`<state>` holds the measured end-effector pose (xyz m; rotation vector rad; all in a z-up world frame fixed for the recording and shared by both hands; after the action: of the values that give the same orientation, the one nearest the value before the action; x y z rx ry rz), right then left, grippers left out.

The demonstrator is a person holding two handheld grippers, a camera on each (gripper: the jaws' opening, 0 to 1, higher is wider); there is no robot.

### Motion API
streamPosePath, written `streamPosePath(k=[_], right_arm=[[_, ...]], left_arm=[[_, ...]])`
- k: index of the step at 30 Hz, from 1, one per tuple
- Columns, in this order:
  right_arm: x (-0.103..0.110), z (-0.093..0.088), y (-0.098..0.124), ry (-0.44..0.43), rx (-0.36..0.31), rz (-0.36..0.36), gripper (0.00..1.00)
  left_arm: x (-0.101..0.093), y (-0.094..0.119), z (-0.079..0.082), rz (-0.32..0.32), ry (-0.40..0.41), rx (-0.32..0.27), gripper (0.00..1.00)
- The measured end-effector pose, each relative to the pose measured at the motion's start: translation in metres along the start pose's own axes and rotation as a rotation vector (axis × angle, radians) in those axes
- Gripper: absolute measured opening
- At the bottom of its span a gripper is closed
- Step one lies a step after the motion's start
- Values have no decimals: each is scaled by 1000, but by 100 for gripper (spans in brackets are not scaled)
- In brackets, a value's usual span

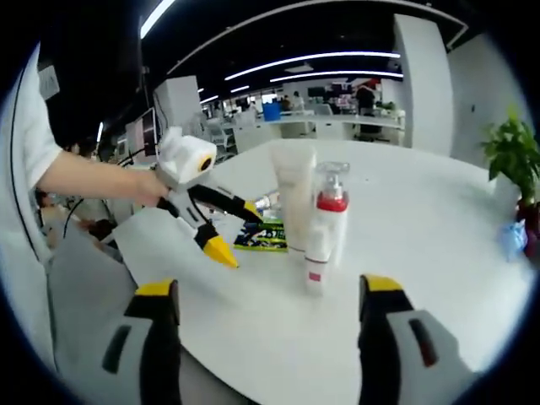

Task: Arrange the skincare products in the storage area until every visible bottle or jar stands upright without overlapping.

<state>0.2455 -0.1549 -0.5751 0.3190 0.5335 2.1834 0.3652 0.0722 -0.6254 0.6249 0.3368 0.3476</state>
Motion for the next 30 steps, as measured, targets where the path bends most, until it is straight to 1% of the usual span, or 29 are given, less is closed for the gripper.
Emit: streamPosePath(k=[4, 9, 13, 14, 18, 23, 28, 30], right_arm=[[4, 0, -1, -6, -4, 5, 88], [9, 0, 0, -8, -11, 7, 89], [12, -1, 1, -5, -8, 16, 88], [14, -1, 2, -5, -8, 17, 88], [19, -1, 5, -11, -15, 21, 88], [26, -2, 6, -8, -13, 34, 88], [30, -1, 6, -9, -16, 40, 88], [32, -1, 6, -16, -20, 39, 88]], left_arm=[[-7, 14, -9, 26, 66, -24, 69], [-16, 30, -19, 52, 99, -36, 71], [-24, 43, -26, 82, 149, -48, 75], [-27, 49, -30, 92, 163, -55, 75], [-35, 62, -39, 122, 194, -63, 75], [-46, 81, -49, 175, 241, -102, 79], [-56, 95, -56, 208, 270, -128, 79], [-60, 101, -59, 229, 289, -149, 79]])
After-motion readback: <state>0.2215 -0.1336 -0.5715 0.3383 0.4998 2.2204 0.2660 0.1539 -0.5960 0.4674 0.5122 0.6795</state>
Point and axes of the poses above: the point that each gripper's makers call its tool centre point, and the gripper's own axes: y roughly backward along the fingers, x roughly to its left, z roughly out of its top, the point moved 10 cm from there along y, roughly backward along the fingers, and after that the axes turned 4 degrees about y, right-handed, at the moved point
